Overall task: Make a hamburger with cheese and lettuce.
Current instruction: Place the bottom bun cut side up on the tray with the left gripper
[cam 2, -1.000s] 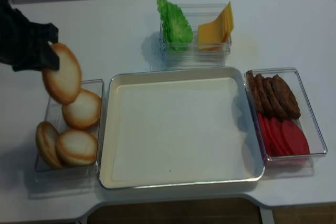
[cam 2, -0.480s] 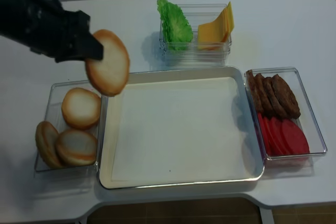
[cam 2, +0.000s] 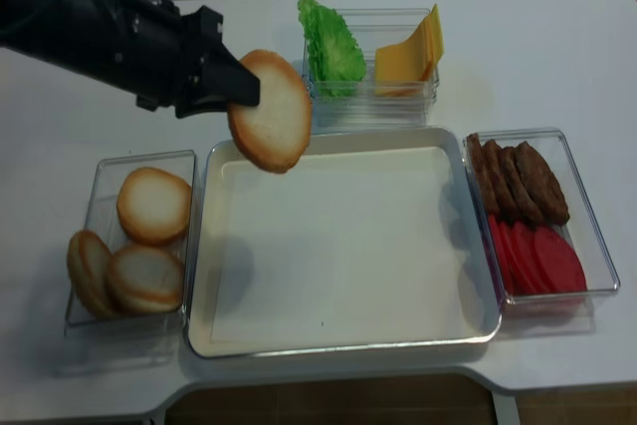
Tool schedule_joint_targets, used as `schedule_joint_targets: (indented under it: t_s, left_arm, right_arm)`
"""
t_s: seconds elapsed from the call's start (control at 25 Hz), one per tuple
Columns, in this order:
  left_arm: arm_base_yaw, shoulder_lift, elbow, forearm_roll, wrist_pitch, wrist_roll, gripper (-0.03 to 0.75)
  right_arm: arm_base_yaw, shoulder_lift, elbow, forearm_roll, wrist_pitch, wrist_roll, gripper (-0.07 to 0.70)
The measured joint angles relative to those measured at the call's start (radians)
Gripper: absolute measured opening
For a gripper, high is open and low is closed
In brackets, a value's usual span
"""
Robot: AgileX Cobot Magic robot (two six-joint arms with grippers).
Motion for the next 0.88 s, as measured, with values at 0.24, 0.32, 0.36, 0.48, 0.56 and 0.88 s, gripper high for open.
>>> schedule_joint_targets:
  t_s: [0.24,0.32,0.36,0.48,0.56,0.88]
  left_arm:
    - [-0.026,0.069,0.000,-0.051,0.038,0.048,0.105]
    - [-0.047,0.091,0.000,-0.054,0.042,0.059,0.105]
    - [-0.057,0.103,0.000,-0.060,0.042,0.065,0.104]
    - [-0.079,0.138,0.006,-0.108,0.042,0.098,0.103]
    - [-0.088,0.176,0.033,-0.180,0.042,0.129,0.103]
    - [-0.107,0.238,0.044,-0.290,0.026,0.142,0.103]
  right_arm:
    - [-0.002,0.000,0.000,0.000,0.000,0.000,0.143]
    - [-0.002,0.000,0.000,0.000,0.000,0.002,0.143]
    - [-0.002,0.000,0.000,0.000,0.000,0.002,0.143]
    - [-0.002,0.000,0.000,0.000,0.000,0.002,0.143]
    - [-0.002,0.000,0.000,0.000,0.000,0.002,0.143]
    - [-0.002,0.000,0.000,0.000,0.000,0.002,0.143]
